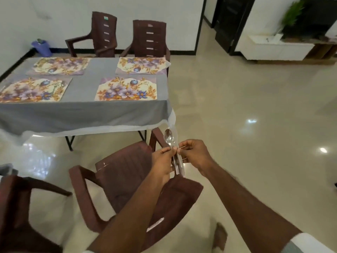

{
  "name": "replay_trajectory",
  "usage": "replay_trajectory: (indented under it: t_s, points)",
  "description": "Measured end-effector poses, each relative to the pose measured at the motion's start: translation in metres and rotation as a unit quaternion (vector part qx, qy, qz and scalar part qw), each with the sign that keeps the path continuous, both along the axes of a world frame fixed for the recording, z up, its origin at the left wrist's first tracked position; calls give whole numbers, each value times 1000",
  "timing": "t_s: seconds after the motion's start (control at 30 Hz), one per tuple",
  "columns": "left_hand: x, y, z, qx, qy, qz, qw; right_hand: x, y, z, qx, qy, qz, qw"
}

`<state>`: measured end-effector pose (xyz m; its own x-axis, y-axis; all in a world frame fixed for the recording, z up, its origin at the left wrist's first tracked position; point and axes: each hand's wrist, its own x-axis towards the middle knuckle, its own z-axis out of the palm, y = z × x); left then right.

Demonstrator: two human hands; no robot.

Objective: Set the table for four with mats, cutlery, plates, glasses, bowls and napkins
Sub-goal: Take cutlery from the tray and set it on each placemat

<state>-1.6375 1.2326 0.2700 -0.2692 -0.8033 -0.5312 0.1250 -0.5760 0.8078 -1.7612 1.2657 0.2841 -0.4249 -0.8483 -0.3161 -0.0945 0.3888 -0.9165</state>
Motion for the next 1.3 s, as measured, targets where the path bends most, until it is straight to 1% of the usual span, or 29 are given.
replay_trajectory:
  t_s: [0.1,0.23,0.3,0.4,0.53,0.67,0.77,0.83,0.9,1.03,1.1,1.2,1.3]
  points:
    - [-65,-20,-9,12,-13,34,999,-69,-30,-15,6,-12,49,999]
    - [-130,-39,-9,37,-32,73,996,-139,-61,-20,33,-42,106,993]
    - [-154,-50,-4,56,-39,92,993,-164,-80,-19,49,-49,136,988]
    - [-183,-78,3,59,-44,136,988,-191,-119,-13,50,-57,187,979]
    - [-208,-127,1,53,-52,194,978,-209,-176,-11,44,-73,222,971]
    - [-225,-187,-6,48,-77,225,970,-224,-239,-11,38,-70,269,960]
    - [-231,-238,-18,40,-101,238,965,-232,-293,-16,28,-25,251,967]
    - [-235,-265,-24,36,-111,245,962,-237,-327,-17,-12,19,229,973]
    - [-238,-289,-29,26,-146,245,958,-240,-361,-16,-49,46,239,969]
    - [-236,-340,-36,-14,-206,216,954,-229,-428,-26,-46,87,285,953]
    - [-235,-368,-43,-32,-246,195,949,-221,-460,-38,-27,86,282,955]
    - [-229,-410,-58,-29,-271,188,943,-209,-506,-60,-15,98,291,952]
    - [-215,-449,-75,-25,-325,170,930,-201,-556,-84,3,66,295,953]
